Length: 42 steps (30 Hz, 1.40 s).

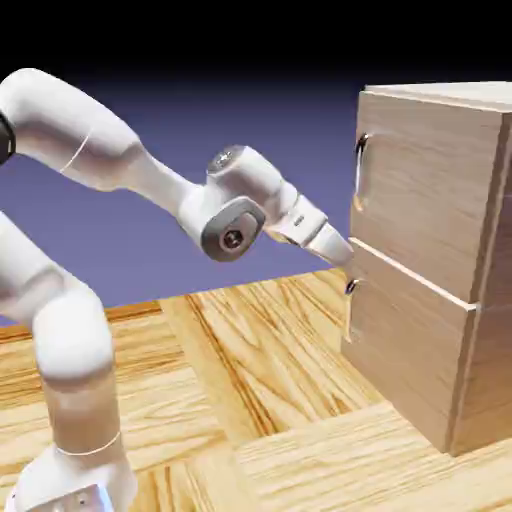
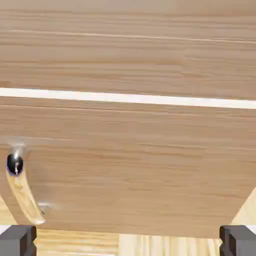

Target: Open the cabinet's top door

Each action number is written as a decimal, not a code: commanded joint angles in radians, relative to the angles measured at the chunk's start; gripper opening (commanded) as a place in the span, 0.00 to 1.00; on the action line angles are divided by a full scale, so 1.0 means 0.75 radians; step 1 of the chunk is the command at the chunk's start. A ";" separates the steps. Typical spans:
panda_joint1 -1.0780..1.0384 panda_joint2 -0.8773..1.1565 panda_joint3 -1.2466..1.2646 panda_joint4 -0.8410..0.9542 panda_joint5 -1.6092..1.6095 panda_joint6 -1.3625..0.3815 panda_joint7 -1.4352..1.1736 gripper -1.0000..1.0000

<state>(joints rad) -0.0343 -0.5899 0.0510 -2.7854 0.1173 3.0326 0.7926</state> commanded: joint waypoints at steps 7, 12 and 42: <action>-0.160 -0.069 0.176 0.085 0.406 -0.015 0.178 1.00; -0.275 -0.118 0.303 0.146 0.696 -0.026 0.306 1.00; -0.962 -0.413 1.059 0.511 2.436 -0.092 1.071 1.00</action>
<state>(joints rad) -0.7558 -0.9000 0.8451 -2.4024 1.9442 2.9639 1.5955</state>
